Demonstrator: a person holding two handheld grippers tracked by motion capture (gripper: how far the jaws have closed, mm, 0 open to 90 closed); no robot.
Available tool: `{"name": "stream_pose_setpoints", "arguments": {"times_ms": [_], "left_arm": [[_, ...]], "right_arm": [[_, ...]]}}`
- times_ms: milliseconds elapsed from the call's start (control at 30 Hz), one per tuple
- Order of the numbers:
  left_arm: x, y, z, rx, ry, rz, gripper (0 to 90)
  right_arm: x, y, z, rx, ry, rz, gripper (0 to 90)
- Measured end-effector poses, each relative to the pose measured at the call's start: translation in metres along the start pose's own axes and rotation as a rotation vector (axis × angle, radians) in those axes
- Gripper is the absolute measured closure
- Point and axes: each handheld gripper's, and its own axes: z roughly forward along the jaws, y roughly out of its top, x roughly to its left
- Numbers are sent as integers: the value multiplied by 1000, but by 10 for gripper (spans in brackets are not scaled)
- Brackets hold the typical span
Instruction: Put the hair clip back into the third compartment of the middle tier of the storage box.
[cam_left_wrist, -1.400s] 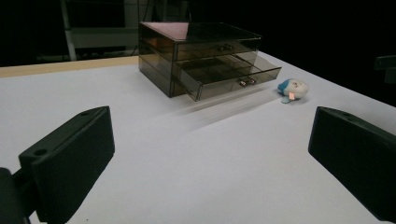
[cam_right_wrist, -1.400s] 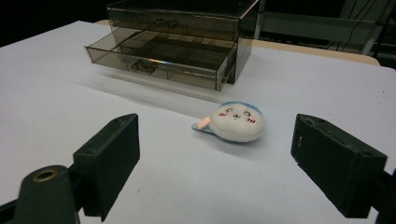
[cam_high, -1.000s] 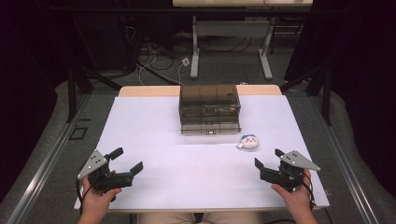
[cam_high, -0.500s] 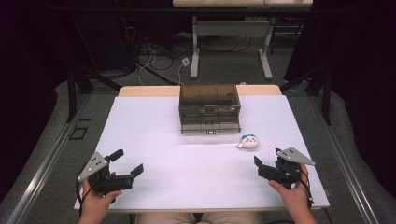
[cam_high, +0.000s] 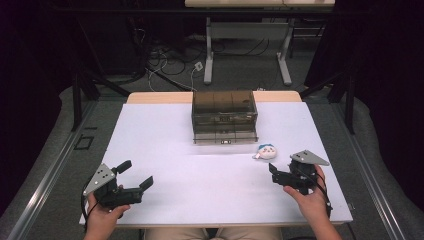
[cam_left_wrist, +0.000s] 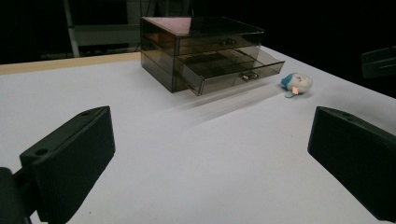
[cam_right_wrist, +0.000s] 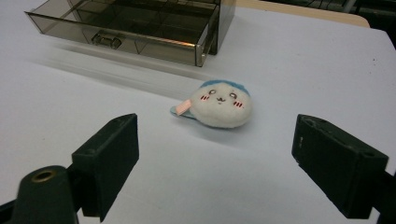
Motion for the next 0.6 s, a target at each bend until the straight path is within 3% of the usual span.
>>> {"name": "stream_pose_setpoints", "arguments": {"times_ms": [100,367,600], "left_arm": [[0,0,1,2,3,-1,7],[0,0,1,4,10,2,8],[1,-1,1,7,7,-3,9]], "right_arm": [[0,2,3,18,-6,-1,143],[-1,6,11,54,-29,-57,115],[-4,13,17,80,-39,-48,69]]}}
